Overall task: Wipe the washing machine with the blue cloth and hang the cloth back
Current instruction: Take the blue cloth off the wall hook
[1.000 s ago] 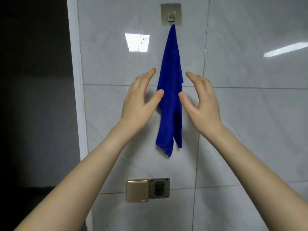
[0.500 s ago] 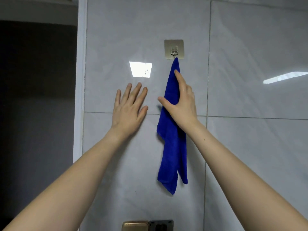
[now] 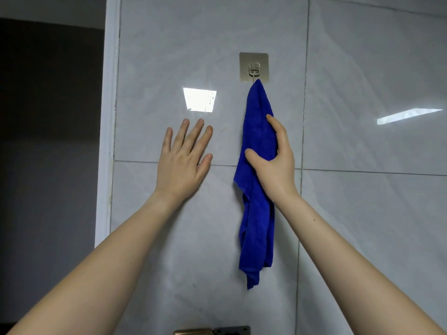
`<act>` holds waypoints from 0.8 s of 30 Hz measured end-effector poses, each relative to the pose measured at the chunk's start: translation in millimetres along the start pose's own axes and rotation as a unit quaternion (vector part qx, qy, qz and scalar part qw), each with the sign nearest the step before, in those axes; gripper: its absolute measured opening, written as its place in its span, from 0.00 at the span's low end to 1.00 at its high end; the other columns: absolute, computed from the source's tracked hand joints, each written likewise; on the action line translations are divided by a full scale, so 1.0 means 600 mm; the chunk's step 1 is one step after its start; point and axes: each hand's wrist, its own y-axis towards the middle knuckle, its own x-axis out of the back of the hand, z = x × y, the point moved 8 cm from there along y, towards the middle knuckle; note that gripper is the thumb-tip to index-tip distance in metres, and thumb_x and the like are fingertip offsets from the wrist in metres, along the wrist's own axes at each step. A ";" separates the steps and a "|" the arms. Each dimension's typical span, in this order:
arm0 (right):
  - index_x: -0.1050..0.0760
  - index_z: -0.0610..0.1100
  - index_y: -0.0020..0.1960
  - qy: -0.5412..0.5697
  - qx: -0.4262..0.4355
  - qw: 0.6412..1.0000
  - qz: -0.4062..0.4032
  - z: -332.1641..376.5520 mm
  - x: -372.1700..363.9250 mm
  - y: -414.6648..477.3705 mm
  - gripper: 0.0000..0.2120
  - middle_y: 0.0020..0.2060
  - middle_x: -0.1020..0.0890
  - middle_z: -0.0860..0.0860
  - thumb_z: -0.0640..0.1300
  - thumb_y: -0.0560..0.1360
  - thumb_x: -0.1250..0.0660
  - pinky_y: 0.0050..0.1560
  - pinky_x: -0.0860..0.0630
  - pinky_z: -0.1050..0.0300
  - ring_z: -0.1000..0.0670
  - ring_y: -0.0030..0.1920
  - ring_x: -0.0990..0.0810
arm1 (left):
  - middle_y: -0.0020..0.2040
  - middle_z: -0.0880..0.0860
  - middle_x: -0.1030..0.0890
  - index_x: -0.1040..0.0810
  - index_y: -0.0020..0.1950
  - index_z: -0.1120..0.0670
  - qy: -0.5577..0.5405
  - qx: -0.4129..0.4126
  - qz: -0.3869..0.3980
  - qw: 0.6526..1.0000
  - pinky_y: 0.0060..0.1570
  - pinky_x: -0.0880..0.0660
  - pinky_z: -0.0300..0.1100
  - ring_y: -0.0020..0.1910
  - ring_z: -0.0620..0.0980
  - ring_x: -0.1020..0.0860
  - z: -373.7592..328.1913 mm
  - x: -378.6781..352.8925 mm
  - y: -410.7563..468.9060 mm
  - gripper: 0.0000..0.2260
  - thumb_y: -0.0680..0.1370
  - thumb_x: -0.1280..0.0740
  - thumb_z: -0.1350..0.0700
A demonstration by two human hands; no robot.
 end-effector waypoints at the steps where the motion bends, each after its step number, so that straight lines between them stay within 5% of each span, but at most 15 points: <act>1: 0.35 0.53 0.73 -0.001 0.006 1.000 -0.009 0.009 0.004 0.010 0.33 0.68 0.29 0.61 0.36 0.72 0.30 0.56 0.28 0.73 0.66 0.64 0.30 | 0.80 0.51 0.41 0.44 0.80 0.49 -0.001 0.000 0.001 1.000 0.77 0.52 0.57 0.80 0.55 0.47 0.000 0.000 0.000 0.25 0.84 0.50 0.45; 6: 0.33 0.49 0.71 -0.014 0.052 0.998 -0.034 0.070 0.017 0.071 0.31 0.67 0.27 0.57 0.35 0.71 0.31 0.58 0.28 0.71 0.62 0.64 0.28 | 0.80 0.51 0.40 0.43 0.80 0.49 0.003 0.003 0.009 1.000 0.77 0.52 0.56 0.80 0.55 0.46 0.000 0.002 0.000 0.25 0.84 0.49 0.45; 12: 0.33 0.47 0.70 -0.016 0.087 0.994 -0.062 0.137 0.040 0.127 0.31 0.67 0.27 0.56 0.34 0.69 0.32 0.63 0.26 0.57 0.57 0.65 0.28 | 0.80 0.51 0.41 0.43 0.80 0.49 -0.008 0.007 0.019 1.000 0.77 0.52 0.56 0.80 0.55 0.46 0.000 0.003 0.000 0.25 0.84 0.49 0.46; 19: 0.31 0.51 0.69 -0.037 0.061 0.997 -0.017 0.129 0.071 0.045 0.30 0.63 0.26 0.62 0.35 0.70 0.30 0.58 0.24 0.62 0.60 0.62 0.26 | 0.78 0.52 0.36 0.35 0.78 0.52 -0.085 0.015 0.058 0.995 0.76 0.48 0.56 0.78 0.57 0.41 -0.008 0.035 -0.037 0.23 0.82 0.44 0.51; 24: 0.29 0.53 0.67 -0.048 -0.006 0.998 0.043 0.072 0.078 -0.113 0.29 0.60 0.24 0.66 0.34 0.70 0.29 0.55 0.27 0.71 0.62 0.61 0.25 | 0.73 0.55 0.28 0.31 0.74 0.55 -0.178 0.041 0.093 0.979 0.72 0.36 0.54 0.73 0.59 0.32 -0.002 0.082 -0.118 0.23 0.80 0.42 0.52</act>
